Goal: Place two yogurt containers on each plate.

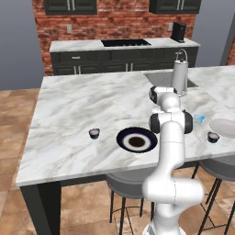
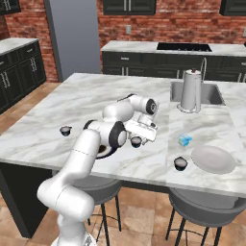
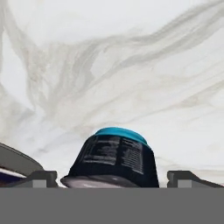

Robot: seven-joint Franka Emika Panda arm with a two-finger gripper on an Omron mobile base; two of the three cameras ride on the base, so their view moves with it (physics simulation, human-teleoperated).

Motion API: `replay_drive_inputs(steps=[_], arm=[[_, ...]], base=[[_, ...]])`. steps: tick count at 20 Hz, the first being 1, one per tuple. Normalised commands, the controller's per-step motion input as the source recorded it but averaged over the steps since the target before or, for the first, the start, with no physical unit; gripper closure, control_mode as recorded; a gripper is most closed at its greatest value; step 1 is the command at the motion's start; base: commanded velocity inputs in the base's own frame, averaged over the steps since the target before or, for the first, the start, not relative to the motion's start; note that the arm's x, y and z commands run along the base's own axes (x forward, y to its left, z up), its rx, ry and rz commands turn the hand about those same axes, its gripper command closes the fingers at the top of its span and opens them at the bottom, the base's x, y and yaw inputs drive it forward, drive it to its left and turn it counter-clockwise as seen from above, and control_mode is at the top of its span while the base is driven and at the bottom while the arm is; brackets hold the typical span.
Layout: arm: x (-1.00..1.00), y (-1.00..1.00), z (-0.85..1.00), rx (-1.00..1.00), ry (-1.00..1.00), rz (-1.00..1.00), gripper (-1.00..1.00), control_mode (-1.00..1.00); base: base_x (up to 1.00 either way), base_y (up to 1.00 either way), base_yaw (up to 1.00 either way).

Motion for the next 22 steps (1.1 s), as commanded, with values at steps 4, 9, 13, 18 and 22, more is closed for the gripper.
replay_drive_inputs(steps=[4,9,13,18,22], arm=[[0.0,0.0,-0.14,0.0,0.0,0.0,-1.0,-1.0],[0.0,0.04,-0.08,0.0,0.0,0.0,-1.0,-1.0],[-0.01,0.04,-0.05,0.0,0.0,0.0,1.0,-1.0],[-0.18,0.08,0.06,0.0,-0.11,-0.05,1.0,-1.0],[-0.31,0.25,0.37,-0.06,-0.04,-0.05,1.0,-1.0]], base=[[0.0,0.0,0.0],[0.0,0.0,0.0],[0.0,0.0,0.0],[0.0,0.0,0.0],[0.0,0.0,0.0]])
